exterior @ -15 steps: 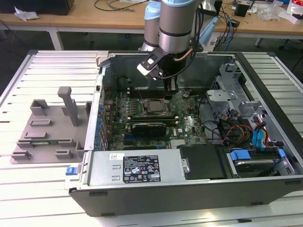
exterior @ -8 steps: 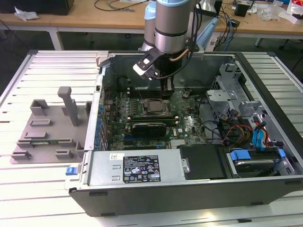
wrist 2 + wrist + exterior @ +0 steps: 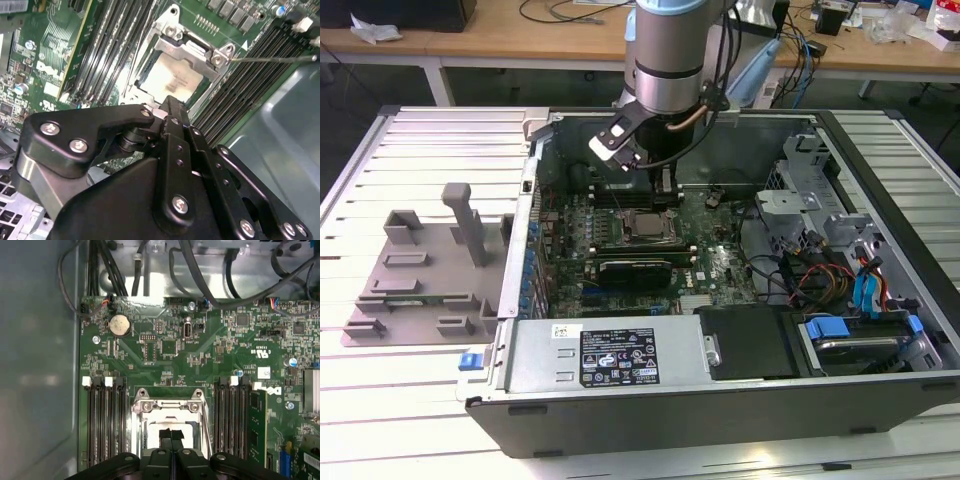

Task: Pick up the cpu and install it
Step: 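Close the cpu cover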

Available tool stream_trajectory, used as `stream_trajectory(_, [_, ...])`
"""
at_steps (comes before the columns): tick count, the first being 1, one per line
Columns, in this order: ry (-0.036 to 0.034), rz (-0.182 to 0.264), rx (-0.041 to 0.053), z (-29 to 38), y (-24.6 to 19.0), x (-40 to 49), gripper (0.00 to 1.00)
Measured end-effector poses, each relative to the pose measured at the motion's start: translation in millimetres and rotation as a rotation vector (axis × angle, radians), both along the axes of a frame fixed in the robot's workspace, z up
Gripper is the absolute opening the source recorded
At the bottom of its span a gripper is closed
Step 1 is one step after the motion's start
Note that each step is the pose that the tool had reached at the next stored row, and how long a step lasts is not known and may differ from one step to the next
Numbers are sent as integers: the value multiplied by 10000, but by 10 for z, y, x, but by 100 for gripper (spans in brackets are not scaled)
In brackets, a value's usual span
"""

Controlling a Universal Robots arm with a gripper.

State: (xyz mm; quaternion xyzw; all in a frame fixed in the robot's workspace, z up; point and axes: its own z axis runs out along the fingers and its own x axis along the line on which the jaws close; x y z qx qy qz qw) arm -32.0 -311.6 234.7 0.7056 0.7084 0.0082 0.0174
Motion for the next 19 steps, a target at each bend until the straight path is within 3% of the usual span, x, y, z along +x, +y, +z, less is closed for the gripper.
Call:
stream_trajectory(3, [2,56,0,0,-1,-1,11])
stream_trajectory(4, [2,348,0,0,-1,-2,11])
stream_trajectory(16, [2,4767,0,-5,-1,-1,11])
stream_trajectory(17, [2,5393,1,-6,-1,-1,11])
stream_trajectory(19, [2,6135,0,-6,-1,-1,11])
